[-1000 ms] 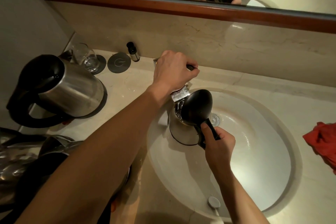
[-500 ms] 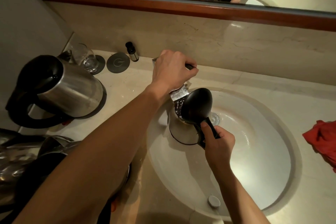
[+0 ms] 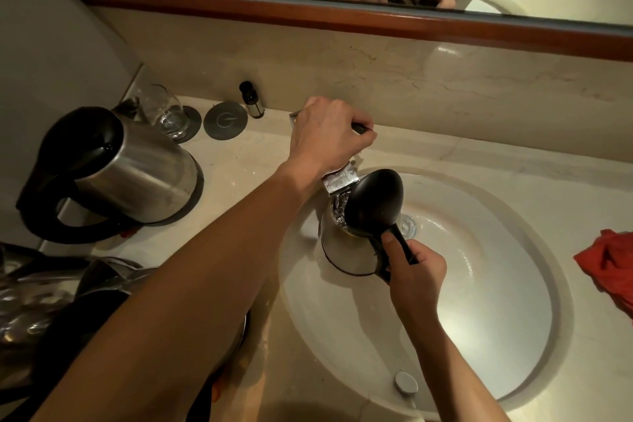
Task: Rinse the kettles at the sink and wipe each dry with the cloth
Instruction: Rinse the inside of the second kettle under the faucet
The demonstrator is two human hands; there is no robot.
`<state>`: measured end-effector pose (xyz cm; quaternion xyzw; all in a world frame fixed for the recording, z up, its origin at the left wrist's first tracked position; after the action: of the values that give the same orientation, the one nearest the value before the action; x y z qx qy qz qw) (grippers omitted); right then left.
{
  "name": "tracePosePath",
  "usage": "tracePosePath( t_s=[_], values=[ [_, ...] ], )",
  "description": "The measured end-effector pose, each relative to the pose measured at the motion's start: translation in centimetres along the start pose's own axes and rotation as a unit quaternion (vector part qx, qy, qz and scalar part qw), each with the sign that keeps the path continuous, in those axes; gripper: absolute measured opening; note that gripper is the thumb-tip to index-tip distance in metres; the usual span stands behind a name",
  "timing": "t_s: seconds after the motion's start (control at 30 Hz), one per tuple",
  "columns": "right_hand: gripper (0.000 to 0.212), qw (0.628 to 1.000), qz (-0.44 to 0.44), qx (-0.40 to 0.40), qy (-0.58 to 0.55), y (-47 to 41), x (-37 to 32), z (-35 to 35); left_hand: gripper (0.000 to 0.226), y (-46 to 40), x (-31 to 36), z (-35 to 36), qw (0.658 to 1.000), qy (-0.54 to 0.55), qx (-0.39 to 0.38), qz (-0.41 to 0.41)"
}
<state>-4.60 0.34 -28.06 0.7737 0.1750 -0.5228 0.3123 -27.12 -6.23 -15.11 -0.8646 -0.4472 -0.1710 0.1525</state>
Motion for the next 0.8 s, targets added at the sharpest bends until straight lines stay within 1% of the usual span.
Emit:
tracePosePath(
  t_s=[0.07,0.13,0.2,0.37,0.53,0.8],
  values=[
    [0.098,1.000,-0.001,-0.005,0.005,-0.03,-0.05,-0.02,0.021,-0.03,-0.04,0.04,1.000,-0.001,0.000,-0.001],
    [0.084,1.000,-0.004,-0.007,0.018,-0.07,-0.09,-0.04,0.021,-0.05,-0.06,0.10,1.000,-0.003,0.000,-0.001],
    [0.078,1.000,-0.004,-0.008,0.020,-0.09,-0.04,-0.07,0.021,-0.10,-0.08,0.14,1.000,-0.003,0.001,-0.001],
    [0.077,1.000,0.006,-0.009,0.007,-0.13,0.05,-0.05,0.020,-0.08,-0.05,0.08,1.000,-0.001,0.003,-0.003],
    [0.077,1.000,-0.005,-0.013,-0.009,-0.02,-0.04,-0.07,0.020,-0.10,-0.14,0.19,1.000,-0.001,-0.001,-0.002],
    [0.076,1.000,-0.006,-0.004,0.003,-0.01,-0.05,-0.07,0.021,-0.21,-0.37,0.42,1.000,0.002,-0.006,-0.005]
  ],
)
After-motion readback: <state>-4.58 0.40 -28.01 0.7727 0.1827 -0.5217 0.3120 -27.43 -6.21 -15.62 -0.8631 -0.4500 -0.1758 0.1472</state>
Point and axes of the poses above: each hand's wrist, its own y-axis away from the middle knuckle, its own z-axis out of the palm, x = y × z, the point moved 4 cm from there along -y, towards the middle knuckle, and after that the axes turned 1 degree about -x, right-handed, at the moved point
